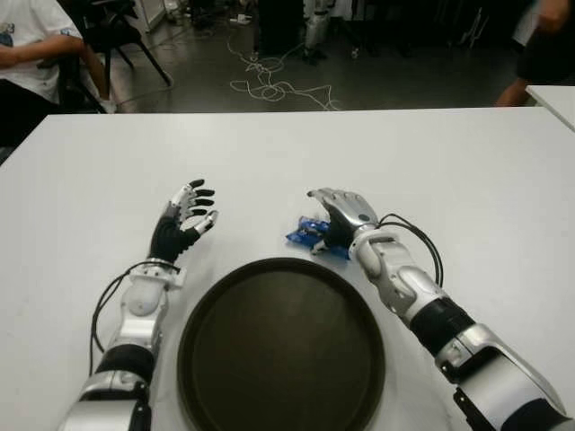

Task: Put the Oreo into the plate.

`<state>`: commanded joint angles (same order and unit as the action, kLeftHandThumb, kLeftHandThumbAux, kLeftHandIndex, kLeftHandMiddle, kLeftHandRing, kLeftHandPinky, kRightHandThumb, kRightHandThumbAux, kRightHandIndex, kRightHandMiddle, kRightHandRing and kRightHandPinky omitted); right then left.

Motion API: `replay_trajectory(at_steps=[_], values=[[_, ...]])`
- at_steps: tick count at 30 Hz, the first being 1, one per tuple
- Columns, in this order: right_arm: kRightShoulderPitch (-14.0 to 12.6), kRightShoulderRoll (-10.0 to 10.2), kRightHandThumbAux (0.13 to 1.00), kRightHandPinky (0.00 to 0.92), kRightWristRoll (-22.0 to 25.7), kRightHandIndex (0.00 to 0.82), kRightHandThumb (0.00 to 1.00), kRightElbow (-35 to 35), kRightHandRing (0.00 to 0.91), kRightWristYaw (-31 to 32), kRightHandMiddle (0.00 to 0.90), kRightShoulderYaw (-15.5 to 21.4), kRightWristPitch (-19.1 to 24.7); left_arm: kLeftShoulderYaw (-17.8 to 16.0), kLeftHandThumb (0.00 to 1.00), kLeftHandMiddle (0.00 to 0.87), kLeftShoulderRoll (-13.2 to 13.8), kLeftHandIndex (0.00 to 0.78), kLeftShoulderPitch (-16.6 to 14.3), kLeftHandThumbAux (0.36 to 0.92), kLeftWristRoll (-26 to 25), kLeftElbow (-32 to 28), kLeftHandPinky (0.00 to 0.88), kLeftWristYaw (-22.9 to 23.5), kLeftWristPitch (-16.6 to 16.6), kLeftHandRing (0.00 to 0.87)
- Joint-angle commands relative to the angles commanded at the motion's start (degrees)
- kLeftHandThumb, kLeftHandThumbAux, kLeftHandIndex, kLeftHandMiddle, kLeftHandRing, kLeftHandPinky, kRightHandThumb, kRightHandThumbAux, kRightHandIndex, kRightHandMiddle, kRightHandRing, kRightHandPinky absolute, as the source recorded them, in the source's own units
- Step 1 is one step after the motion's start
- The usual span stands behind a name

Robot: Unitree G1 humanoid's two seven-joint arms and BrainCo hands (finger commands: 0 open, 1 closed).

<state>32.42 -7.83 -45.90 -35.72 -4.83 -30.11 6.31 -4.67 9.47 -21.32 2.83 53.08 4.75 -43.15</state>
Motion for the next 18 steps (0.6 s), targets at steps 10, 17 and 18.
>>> replay_trajectory(at_steps=[10,17,18], values=[[-0.1,-0.2,0.823,0.191,0.6,0.155,0.0,0.5,0.21,0.2,0.2,0.4,-0.1,-0.1,0.127,0.268,-0.3,0.157,0.2,0.716,0.2,-0.2,0.264,-0.7,-0.4,0.266],[-0.2,-1.0,0.792,0.256,0.3,0.194,0.0,0.4,0.261,-0.7,0.248,0.1,-1.1,0.1,0.12,0.266,-0.5,0.159,0.5,0.731,0.3,-0.9,0.261,-0.9,-0.2,0.265],[-0.2,-1.3,0.782,0.283,0.0,0.209,0.0,0.3,0.283,-1.2,0.268,-0.1,-1.5,0.1,0.117,0.266,-0.5,0.161,0.5,0.735,0.3,-1.0,0.259,-0.9,-0.2,0.265]])
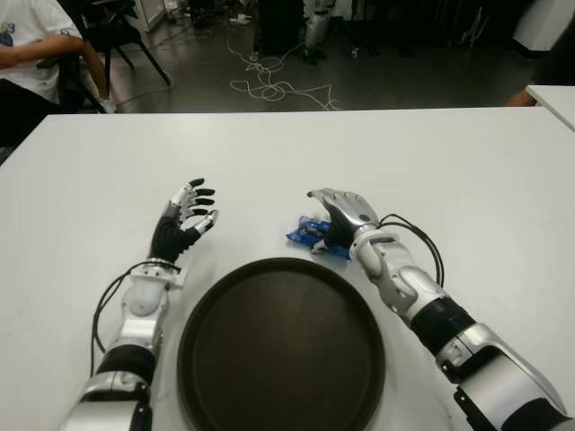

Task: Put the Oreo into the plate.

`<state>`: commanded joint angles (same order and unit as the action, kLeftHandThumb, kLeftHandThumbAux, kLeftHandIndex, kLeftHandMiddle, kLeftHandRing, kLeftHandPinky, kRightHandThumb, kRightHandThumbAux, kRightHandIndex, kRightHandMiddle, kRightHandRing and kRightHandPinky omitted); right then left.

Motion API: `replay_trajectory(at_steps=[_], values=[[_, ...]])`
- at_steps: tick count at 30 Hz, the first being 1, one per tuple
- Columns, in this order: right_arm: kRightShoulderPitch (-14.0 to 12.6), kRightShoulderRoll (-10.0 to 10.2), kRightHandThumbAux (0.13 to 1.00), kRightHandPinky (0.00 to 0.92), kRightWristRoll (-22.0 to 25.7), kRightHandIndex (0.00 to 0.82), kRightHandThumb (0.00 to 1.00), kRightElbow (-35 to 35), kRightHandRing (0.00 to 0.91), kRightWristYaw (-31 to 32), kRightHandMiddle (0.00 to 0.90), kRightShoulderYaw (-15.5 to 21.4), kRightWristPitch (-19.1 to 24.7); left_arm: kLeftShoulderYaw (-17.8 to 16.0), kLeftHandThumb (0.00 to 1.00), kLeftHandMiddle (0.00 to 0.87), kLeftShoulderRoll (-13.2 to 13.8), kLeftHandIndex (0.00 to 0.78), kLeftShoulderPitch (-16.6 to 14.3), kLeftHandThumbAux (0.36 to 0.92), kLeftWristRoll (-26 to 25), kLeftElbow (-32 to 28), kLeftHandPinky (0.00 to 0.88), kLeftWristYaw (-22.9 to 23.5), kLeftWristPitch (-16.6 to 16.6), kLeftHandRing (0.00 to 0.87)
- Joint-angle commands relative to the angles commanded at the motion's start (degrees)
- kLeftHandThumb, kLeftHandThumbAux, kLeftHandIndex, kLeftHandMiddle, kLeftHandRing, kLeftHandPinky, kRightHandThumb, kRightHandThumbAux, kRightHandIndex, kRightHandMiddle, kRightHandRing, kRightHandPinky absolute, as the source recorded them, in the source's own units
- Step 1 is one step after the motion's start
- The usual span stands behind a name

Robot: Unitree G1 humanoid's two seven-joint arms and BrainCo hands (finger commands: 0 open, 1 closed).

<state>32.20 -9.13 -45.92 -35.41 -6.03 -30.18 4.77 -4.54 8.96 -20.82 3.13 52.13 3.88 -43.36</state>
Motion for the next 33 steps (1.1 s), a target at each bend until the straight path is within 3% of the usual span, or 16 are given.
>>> replay_trajectory(at_steps=[4,6,7,12,15,17,22,33], values=[[0.1,-1.2,0.743,0.388,-1.3,0.286,0.032,0.2,0.379,-1.3,0.359,-0.8,-0.8,0.1,0.096,0.261,0.0,0.16,0.2,0.735,0.0,-0.3,0.258,0.2,0.0,0.267],[0.1,-1.9,0.714,0.458,-1.9,0.349,0.098,0.9,0.451,-1.6,0.43,-1.2,-0.8,0.2,0.088,0.262,0.0,0.159,0.3,0.729,0.0,-0.6,0.254,0.3,0.1,0.268],[0.1,-2.4,0.68,0.511,-2.6,0.414,0.173,1.7,0.519,-1.6,0.512,-1.6,-0.3,0.2,0.085,0.264,-0.1,0.157,0.4,0.725,0.0,-0.9,0.245,0.4,0.4,0.265],[-0.1,-3.2,0.646,0.509,-3.5,0.486,0.237,3.6,0.579,-0.8,0.588,-2.0,0.8,0.3,0.084,0.262,-0.1,0.155,0.5,0.726,-0.2,-1.3,0.25,0.4,1.0,0.259],[-0.5,-3.5,0.631,0.464,-3.5,0.518,0.252,5.5,0.605,-0.1,0.62,-1.6,1.4,0.2,0.096,0.262,-0.2,0.158,0.5,0.722,-0.2,-1.2,0.252,0.2,1.0,0.259],[-0.8,-3.6,0.608,0.362,-3.4,0.536,0.253,6.4,0.627,0.0,0.647,-1.4,1.8,0.2,0.097,0.25,-0.2,0.15,0.5,0.718,-0.2,-1.2,0.252,0.1,0.9,0.25],[-1.4,-3.9,0.585,0.269,-2.9,0.547,0.249,8.3,0.654,0.4,0.677,-0.9,2.0,0.3,0.085,0.242,-0.1,0.147,0.6,0.72,-0.1,-1.4,0.257,0.2,0.9,0.248],[-2.5,-4.0,0.576,0.205,-1.8,0.558,0.261,10.9,0.684,0.5,0.703,0.6,2.0,0.2,0.092,0.255,-0.4,0.156,1.2,0.783,-1.4,-3.7,0.254,1.6,3.1,0.256]])
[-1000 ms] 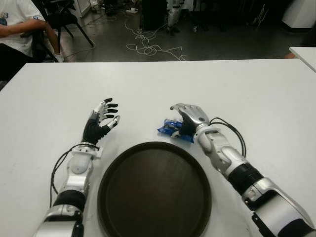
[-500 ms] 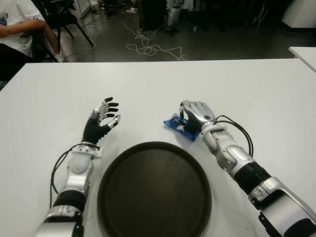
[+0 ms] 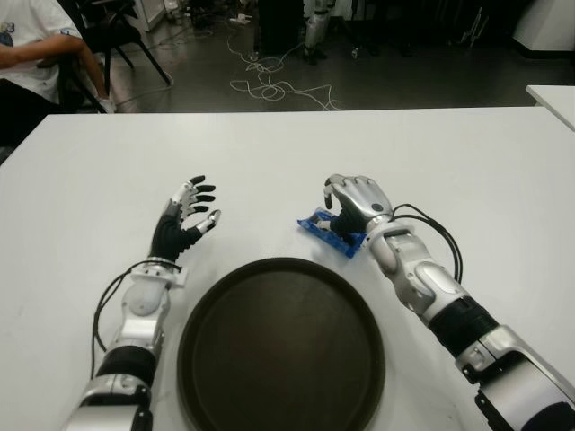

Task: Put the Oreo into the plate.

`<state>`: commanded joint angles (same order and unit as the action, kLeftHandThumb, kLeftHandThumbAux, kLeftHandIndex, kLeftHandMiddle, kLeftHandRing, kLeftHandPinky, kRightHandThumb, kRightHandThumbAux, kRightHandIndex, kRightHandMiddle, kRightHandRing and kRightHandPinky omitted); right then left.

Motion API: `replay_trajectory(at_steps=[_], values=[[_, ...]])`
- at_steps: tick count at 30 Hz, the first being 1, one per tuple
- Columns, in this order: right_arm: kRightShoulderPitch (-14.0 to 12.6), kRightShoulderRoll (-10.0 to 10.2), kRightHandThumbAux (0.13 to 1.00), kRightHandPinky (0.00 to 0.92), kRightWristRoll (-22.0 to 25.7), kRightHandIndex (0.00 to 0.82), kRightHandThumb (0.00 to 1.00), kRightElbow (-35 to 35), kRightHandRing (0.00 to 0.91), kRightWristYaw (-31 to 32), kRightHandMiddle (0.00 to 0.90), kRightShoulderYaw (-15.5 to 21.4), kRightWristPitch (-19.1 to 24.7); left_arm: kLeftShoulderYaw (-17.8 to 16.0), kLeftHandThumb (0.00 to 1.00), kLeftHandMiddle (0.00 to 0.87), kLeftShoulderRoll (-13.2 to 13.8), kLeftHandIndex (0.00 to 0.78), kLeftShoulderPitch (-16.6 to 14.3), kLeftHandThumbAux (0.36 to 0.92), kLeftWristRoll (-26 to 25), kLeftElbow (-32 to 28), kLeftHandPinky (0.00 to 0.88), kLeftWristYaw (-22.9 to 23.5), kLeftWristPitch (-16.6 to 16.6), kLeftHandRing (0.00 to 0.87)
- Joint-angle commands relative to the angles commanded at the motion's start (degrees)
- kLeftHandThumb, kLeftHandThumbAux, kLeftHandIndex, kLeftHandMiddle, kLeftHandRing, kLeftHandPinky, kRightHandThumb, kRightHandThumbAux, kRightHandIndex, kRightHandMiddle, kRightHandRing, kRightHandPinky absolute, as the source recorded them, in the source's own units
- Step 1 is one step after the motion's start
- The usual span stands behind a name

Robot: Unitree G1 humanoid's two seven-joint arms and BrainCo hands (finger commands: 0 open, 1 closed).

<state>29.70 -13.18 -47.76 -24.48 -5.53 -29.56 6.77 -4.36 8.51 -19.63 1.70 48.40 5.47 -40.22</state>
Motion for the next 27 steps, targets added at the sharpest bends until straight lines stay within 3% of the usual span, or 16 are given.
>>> replay_trajectory(at_steps=[10,19,27], values=[[-0.7,0.4,0.585,0.199,0.8,0.555,0.27,1.0,0.687,-0.7,0.704,1.7,-0.2,0.2,0.099,0.267,0.0,0.157,0.3,0.707,1.1,-0.9,0.277,-1.7,0.8,0.27],[-0.8,0.5,0.591,0.268,1.3,0.552,0.264,0.8,0.68,-1.8,0.694,2.2,-0.8,0.5,0.084,0.258,0.1,0.155,0.3,0.721,1.3,-1.0,0.242,-2.1,0.9,0.253],[-0.7,0.5,0.579,0.336,1.3,0.533,0.254,0.3,0.665,-2.2,0.665,2.1,-0.8,0.6,0.108,0.265,0.1,0.159,0.3,0.701,1.1,-1.0,0.269,-2.2,0.8,0.27]])
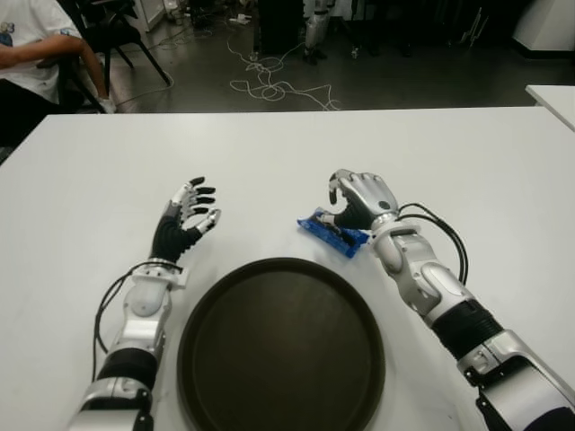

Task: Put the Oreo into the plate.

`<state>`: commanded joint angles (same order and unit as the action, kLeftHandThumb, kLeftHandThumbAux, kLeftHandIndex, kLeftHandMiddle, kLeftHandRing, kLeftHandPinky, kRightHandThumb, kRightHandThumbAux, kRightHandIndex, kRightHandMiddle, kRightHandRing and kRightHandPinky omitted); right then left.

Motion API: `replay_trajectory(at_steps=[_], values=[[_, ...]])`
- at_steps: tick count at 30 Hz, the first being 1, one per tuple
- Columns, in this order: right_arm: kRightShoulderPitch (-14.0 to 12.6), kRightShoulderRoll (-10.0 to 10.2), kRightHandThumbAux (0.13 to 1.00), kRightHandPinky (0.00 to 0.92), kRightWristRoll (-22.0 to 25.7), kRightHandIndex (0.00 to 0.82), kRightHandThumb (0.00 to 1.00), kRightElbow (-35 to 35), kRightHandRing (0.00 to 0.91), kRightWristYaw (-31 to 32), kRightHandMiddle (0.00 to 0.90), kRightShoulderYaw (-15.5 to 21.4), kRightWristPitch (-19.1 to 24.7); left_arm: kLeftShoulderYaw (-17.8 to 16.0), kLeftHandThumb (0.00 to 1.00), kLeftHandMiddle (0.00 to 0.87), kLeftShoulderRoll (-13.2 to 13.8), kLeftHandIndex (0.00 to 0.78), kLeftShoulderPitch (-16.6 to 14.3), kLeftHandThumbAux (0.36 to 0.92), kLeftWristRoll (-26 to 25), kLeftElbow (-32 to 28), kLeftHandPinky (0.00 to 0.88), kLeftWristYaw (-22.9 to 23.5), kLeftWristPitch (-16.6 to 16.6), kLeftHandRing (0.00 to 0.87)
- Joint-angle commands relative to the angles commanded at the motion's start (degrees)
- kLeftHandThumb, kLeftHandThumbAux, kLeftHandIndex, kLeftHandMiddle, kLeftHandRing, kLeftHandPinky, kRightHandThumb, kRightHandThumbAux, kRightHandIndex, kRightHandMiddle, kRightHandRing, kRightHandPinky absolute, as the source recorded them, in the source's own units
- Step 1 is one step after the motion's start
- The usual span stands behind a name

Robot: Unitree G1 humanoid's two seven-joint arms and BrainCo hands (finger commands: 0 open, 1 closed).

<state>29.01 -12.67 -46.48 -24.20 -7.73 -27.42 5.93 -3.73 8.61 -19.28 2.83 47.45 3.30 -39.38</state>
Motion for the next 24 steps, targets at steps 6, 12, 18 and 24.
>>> replay_trajectory(at_steps=[6,12,18,24], values=[[-0.1,0.1,0.578,0.421,0.2,0.494,0.242,-0.1,0.621,0.1,0.613,0.0,0.1,0.0,0.133,0.261,0.2,0.154,0.0,0.704,-0.3,0.1,0.272,0.4,0.5,0.267],[0.5,0.4,0.593,0.313,0.6,0.319,0.094,-1.6,0.39,0.5,0.387,0.0,0.0,0.1,0.109,0.26,0.4,0.154,0.0,0.699,-0.4,0.1,0.247,0.8,0.5,0.259],[1.0,0.5,0.614,0.041,1.0,0.045,0.009,-2.6,0.056,2.0,0.062,-0.2,-0.3,0.0,0.097,0.263,0.4,0.156,0.0,0.713,-0.8,0.2,0.235,1.4,0.2,0.252],[1.0,0.8,0.622,0.004,1.7,0.004,0.0,-3.4,0.005,3.1,0.006,0.0,-0.3,0.1,0.092,0.265,0.5,0.158,0.1,0.703,0.1,0.2,0.237,0.4,-0.6,0.259]])
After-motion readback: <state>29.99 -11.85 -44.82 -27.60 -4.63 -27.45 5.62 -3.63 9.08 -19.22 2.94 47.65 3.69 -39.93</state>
